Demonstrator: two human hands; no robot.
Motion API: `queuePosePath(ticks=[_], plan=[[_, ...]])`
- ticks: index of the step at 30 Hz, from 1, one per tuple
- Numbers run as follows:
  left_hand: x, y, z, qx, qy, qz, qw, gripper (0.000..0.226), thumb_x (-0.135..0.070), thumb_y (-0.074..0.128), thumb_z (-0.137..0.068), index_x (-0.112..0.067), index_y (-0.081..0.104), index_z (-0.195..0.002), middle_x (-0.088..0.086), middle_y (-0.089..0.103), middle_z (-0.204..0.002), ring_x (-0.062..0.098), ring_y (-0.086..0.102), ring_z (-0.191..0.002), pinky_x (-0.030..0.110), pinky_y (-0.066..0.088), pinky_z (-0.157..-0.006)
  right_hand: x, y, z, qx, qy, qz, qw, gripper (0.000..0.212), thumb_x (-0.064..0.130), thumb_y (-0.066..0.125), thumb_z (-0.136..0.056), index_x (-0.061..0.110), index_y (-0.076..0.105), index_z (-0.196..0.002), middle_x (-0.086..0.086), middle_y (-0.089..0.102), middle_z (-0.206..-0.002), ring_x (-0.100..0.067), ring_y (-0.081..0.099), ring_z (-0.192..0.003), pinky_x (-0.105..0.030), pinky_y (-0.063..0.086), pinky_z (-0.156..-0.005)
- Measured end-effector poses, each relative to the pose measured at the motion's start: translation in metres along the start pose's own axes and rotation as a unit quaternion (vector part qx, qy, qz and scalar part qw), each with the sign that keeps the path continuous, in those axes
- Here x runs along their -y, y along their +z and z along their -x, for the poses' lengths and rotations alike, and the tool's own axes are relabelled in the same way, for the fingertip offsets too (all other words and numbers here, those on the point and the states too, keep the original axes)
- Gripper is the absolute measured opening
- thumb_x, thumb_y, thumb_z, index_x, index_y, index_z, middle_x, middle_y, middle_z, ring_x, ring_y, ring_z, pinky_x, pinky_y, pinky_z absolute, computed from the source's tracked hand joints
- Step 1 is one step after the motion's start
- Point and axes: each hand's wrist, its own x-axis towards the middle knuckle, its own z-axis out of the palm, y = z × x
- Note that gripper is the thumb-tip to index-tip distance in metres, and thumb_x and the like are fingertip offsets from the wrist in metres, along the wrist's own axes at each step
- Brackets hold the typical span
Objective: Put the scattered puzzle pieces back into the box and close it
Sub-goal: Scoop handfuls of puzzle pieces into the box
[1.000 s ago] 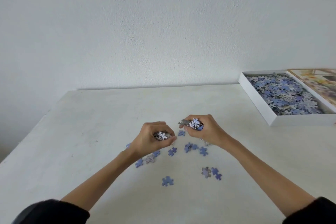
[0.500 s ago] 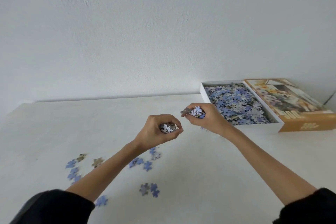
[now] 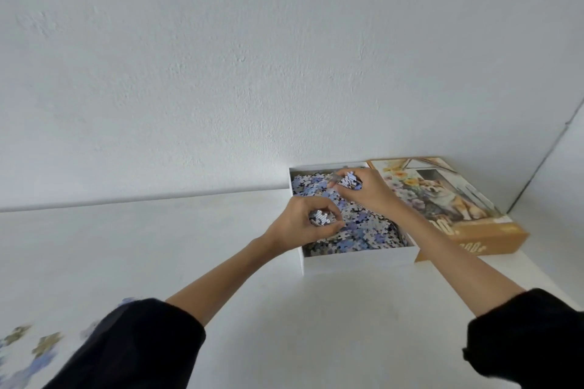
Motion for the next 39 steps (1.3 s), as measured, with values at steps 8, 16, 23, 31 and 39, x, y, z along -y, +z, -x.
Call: queuePosePath(ticks=[8,16,23,31,39], plan=[[0.037,0.034,-0.047,-0.009,0.021,-0.140,0.990,0.017,-0.034,0.072,-0.078,-0.017,0.070,-0.081,-0.021,0.054,-0.092,-0.005,0.047,-0.088,0.021,0.041,-0.074,-0.058,0.001,-0.025,0.008,0.020,0.040,0.999,0.017,0.036,0.062,-0.082,0.044,0.057,-0.096,0.008,0.062,-0.106,-0.010,0.054,-0.102,-0.038,0.044,-0.092],[0.052,0.033,-0.036,-0.016,-0.025,-0.201,0.979,0.037,-0.050,0.047,-0.085,-0.019,0.067,-0.091,-0.003,0.059,-0.096,0.014,0.054,-0.090,0.040,0.047,-0.080,-0.077,0.013,-0.030,-0.016,0.004,0.035,0.999,0.015,0.029,0.061,-0.087,0.025,0.067,-0.100,0.012,0.065,-0.108,-0.007,0.055,-0.108,-0.033,0.041,-0.099],[0.051,0.036,-0.015,0.169,-0.071,-0.318,0.930,0.077,-0.064,0.013,-0.086,-0.017,0.020,-0.147,0.006,0.028,-0.147,0.021,0.029,-0.134,0.034,0.023,-0.111,-0.087,0.026,-0.043,0.114,0.069,0.216,0.967,0.046,0.031,0.030,-0.100,0.024,0.023,-0.145,-0.002,0.013,-0.154,-0.017,0.003,-0.143,-0.040,0.004,-0.114],[0.037,0.040,-0.021,0.227,-0.169,-0.281,0.917,0.080,-0.059,0.029,-0.091,-0.010,0.003,-0.149,0.012,0.001,-0.156,0.026,-0.001,-0.144,0.040,0.005,-0.117,-0.089,0.023,-0.039,0.068,0.094,0.263,0.958,0.045,0.036,0.031,-0.099,0.023,0.032,-0.142,0.000,0.021,-0.153,-0.017,0.014,-0.142,-0.046,0.011,-0.115],[0.031,0.000,-0.010,0.102,-0.109,-0.151,0.977,0.041,-0.036,0.040,-0.098,-0.013,0.046,-0.131,0.003,0.046,-0.133,0.014,0.046,-0.119,0.020,0.033,-0.095,-0.051,0.021,-0.035,-0.023,0.021,0.134,0.990,0.037,0.026,0.046,-0.095,0.016,0.049,-0.131,-0.002,0.046,-0.139,-0.018,0.037,-0.131,-0.035,0.028,-0.107]])
